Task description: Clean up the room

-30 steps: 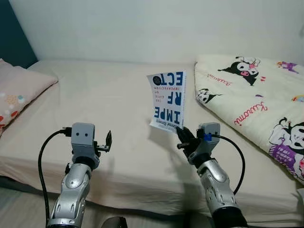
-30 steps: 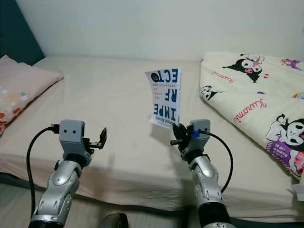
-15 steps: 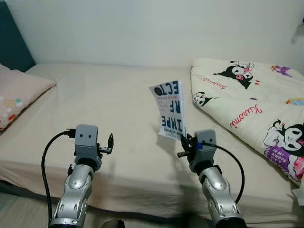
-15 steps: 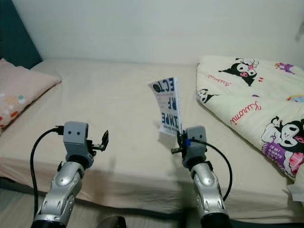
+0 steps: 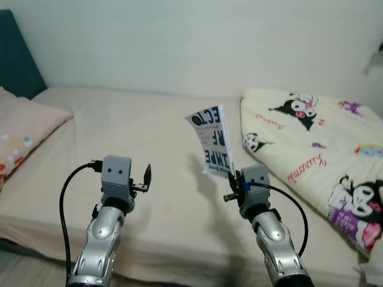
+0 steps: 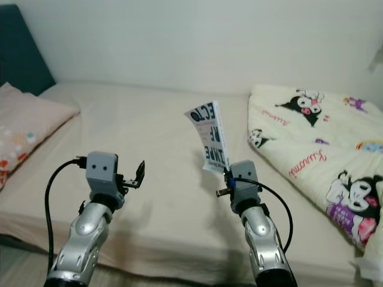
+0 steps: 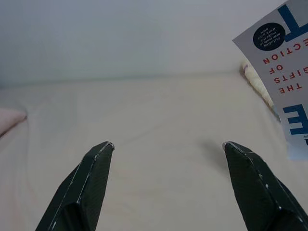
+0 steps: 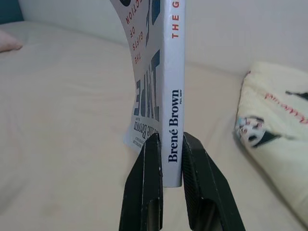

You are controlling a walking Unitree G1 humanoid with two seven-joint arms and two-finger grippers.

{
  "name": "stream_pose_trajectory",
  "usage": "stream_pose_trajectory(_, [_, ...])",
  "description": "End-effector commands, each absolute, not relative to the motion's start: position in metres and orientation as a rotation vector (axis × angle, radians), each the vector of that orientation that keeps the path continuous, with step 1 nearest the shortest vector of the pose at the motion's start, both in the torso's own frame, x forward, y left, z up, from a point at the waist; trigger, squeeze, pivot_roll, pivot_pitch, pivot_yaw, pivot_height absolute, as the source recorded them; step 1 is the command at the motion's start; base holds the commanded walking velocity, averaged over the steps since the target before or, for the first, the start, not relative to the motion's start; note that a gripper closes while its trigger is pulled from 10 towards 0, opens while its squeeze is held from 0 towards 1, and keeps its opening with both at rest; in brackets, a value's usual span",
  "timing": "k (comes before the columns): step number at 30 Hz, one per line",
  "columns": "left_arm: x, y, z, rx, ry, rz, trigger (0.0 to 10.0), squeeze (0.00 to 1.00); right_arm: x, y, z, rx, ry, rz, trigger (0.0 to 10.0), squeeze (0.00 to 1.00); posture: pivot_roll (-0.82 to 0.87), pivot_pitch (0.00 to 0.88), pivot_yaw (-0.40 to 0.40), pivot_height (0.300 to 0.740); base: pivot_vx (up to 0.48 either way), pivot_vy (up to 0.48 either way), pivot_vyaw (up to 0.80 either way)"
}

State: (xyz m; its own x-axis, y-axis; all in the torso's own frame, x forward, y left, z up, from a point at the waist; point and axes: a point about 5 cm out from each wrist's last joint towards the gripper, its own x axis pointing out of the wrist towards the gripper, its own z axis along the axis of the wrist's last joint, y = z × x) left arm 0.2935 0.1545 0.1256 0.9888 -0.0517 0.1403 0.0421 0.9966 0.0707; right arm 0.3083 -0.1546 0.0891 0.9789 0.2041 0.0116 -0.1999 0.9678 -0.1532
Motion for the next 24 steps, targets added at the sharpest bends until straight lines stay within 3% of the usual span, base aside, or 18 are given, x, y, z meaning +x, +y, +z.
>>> stream_pose_trajectory(1, [0.293, 0.155, 0.127, 0.063, -0.155, -0.031, 10.0, 0.0, 0.311, -0.153, 0.093, -0.159, -0.041, 0.21, 10.0, 0.0, 0.0, 0.0, -0.044, 0.726, 0.0, 0.0, 0.0])
stream_pose_trajectory(9, [0.295, 0.157, 0.121, 0.096, -0.127, -0.036, 10.0, 0.0, 0.31, -0.15, 0.087, -0.255, -0.008, 0.257, 10.0, 0.0, 0.0, 0.0, -0.041, 0.74, 0.0, 0.0, 0.0])
stream_pose_trajectory(24, [0.296, 0.149, 0.114, 0.092, -0.087, -0.078, 10.0, 0.0, 0.313, -0.158, 0.081, -0.22, 0.026, 0.165, 10.0, 0.0, 0.01, 0.0, -0.046, 0.74, 0.0, 0.0, 0.0])
